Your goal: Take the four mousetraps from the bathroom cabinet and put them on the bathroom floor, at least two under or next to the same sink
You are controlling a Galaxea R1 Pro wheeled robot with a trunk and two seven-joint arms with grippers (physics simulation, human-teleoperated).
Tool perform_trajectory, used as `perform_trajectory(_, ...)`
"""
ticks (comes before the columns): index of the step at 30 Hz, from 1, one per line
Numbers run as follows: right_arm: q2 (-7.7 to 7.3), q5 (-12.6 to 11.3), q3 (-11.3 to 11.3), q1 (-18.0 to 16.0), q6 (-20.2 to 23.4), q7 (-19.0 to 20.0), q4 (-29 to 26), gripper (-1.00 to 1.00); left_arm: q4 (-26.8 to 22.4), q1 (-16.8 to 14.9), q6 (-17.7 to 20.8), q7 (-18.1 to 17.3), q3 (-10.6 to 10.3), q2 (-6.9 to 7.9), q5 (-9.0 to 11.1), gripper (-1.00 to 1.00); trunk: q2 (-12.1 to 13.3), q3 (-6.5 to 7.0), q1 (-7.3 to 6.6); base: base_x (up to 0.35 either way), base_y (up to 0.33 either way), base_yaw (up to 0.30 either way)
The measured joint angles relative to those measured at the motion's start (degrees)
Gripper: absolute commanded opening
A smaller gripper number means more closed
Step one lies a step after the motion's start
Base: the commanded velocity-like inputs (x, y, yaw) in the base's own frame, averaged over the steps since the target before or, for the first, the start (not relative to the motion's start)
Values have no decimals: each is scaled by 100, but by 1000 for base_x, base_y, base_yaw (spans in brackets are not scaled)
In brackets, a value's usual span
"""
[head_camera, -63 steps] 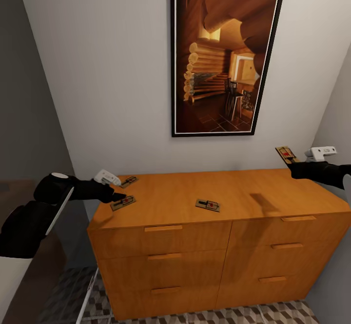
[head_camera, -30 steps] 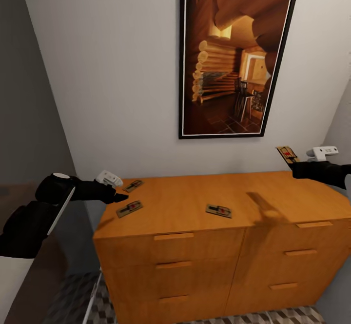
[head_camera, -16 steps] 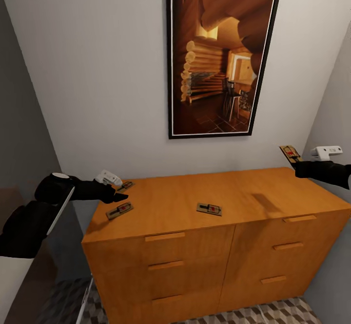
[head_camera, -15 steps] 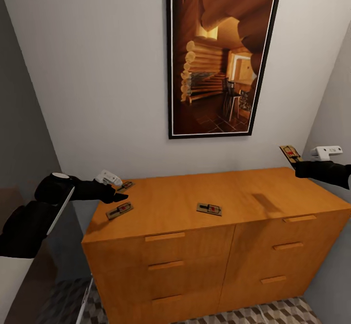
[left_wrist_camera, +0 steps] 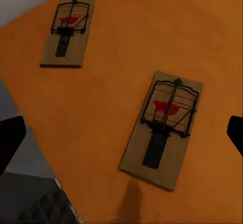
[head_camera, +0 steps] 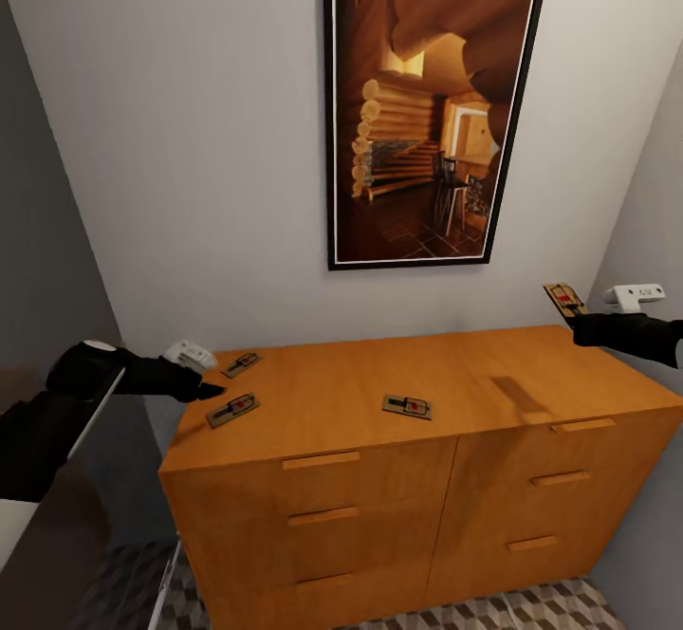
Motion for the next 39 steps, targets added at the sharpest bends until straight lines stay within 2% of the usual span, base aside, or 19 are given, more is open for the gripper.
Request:
perform_trajectory(3,0,8,-1,0,0,-5,0,-100,32,-2,-200,-34,3,139,26,100,0,0,0,0,0,0)
perform_trajectory(6,0,10,9,0,0,-7,0,-100,65,2,-303,-127,-23,205,27,100,0,0,0,0,0,0)
perform_trajectory(12,0,11,16,0,0,-8,0,-100,190,6,-353,-233,-42,210,21,100,0,0,0,0,0,0)
perform_trajectory(17,0,11,19,0,0,-8,0,-100,220,7,-377,-464,-47,199,16,100,0,0,0,0,0,0)
perform_trajectory(22,0,12,24,0,0,-8,0,-100,231,7,-485,-628,-51,97,14,100,0,0,0,0,0,0)
perform_trajectory(26,0,12,25,0,0,-8,0,-100,265,7,-685,-661,-50,2,12,100,0,0,0,0,0,0)
perform_trajectory(32,0,12,25,0,0,-8,0,-100,431,5,-769,-666,-53,-113,-4,100,0,0,0,0,0,0)
perform_trajectory(39,0,12,25,0,0,-8,0,-100,701,5,-932,-672,-52,-166,-183,100,0,0,0,0,0,0)
